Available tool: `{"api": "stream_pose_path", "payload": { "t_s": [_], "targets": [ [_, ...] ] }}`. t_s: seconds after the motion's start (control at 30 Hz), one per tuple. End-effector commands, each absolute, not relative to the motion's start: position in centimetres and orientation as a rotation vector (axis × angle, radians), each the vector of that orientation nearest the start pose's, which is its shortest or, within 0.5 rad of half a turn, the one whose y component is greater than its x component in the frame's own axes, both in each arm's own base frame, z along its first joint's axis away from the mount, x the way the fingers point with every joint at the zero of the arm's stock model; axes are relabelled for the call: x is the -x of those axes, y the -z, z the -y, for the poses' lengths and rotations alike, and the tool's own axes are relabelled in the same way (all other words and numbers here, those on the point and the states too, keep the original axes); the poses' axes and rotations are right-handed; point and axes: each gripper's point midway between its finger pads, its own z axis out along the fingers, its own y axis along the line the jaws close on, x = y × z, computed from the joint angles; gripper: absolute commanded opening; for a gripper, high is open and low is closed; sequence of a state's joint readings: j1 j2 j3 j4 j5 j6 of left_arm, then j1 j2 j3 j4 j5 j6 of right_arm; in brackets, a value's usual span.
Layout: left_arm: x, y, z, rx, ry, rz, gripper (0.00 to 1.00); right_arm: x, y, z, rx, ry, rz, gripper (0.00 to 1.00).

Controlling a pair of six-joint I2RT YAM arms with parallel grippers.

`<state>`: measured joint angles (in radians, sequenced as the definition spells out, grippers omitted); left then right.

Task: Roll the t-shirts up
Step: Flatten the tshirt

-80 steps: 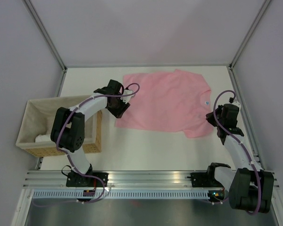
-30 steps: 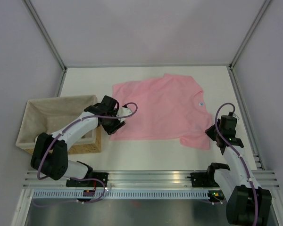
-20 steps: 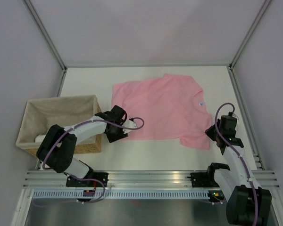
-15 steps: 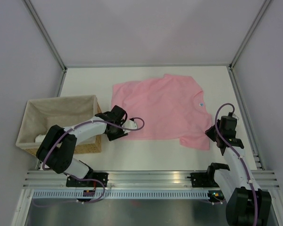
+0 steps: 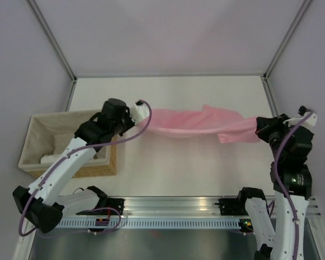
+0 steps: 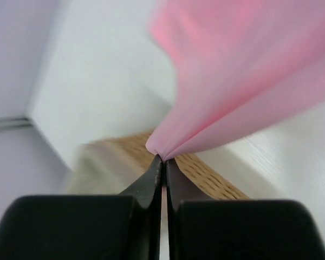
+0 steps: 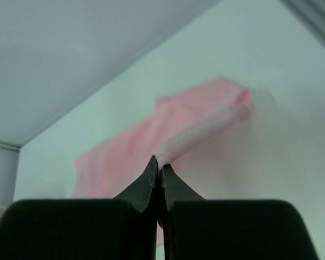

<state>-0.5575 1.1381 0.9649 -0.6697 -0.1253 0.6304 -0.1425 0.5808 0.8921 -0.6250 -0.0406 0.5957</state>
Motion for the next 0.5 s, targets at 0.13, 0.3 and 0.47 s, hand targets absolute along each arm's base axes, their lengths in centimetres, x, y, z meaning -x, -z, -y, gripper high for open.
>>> {"api": "stream_pose_path", "payload": {
  "t_s": [0.13, 0.3, 0.47],
  "targets": [
    [-28.0, -39.7, 9.1, -0.88, -0.28, -1.761, 0.02, -19.0, -47.3, 0.5, -0.479, -0.306, -1.422, 0.0],
    [-26.9, -47.1, 7.3, -0.768, -0.326, -1.614, 0.02, -16.5, -54.1, 0.1, -0.425, -0.324, -1.271, 0.0],
    [-27.2, -47.2, 7.5, -0.775, -0.331, -1.609, 0.02, -17.7, -55.4, 0.3, -0.43, -0.333, -1.243, 0.0]
  ]
}}
